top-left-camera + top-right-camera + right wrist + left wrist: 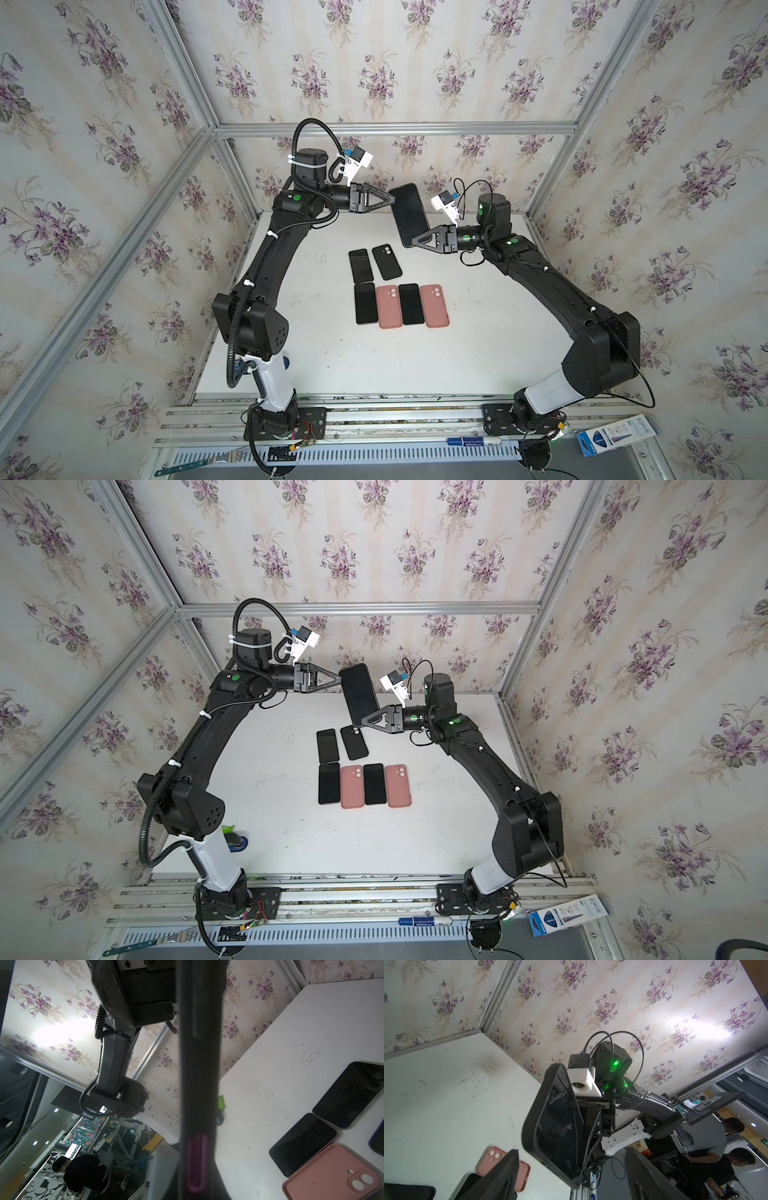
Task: Take the phone out of the phone case
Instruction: Pass the phone.
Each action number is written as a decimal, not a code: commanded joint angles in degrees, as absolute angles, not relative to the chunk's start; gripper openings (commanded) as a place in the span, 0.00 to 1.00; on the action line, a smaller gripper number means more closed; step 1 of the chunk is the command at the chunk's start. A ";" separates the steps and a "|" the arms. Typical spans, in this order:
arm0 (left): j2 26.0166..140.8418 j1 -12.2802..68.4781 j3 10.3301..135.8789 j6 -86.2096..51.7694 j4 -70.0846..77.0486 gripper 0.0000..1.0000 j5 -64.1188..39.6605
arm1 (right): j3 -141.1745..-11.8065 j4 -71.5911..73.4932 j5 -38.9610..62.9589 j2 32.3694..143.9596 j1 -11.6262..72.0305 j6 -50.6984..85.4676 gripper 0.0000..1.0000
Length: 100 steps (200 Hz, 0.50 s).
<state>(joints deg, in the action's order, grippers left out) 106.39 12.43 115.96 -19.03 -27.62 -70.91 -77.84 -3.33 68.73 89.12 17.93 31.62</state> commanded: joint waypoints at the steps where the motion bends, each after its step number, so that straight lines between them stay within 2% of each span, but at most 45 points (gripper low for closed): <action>1: 106.52 12.30 115.40 -17.89 -27.59 0.70 -73.29 | -78.02 -1.05 69.16 88.95 17.91 29.41 0.00; 19: 106.93 12.22 115.43 -17.77 -28.04 0.60 -73.52 | -77.89 -1.14 69.21 88.95 17.92 28.84 0.00; 54: 107.93 12.65 115.91 -18.18 -28.13 0.56 -74.17 | -77.95 -1.76 69.59 89.64 17.91 27.52 0.00; 57: 108.07 12.70 115.92 -18.19 -28.13 0.52 -74.30 | -78.04 -1.80 69.61 89.71 17.93 27.45 0.00; 70: 108.23 12.91 116.05 -18.18 -28.13 0.50 -74.42 | -77.95 -2.17 69.61 89.99 17.91 26.92 0.00; 100: 109.11 13.01 116.75 -18.50 -28.17 0.36 -74.77 | -77.88 -3.18 69.52 90.26 17.89 25.47 0.00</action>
<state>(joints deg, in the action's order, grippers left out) 108.60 12.95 115.79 -19.00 -28.80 -73.12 -77.82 -3.73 68.69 90.19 17.93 28.03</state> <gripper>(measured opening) 0.407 0.133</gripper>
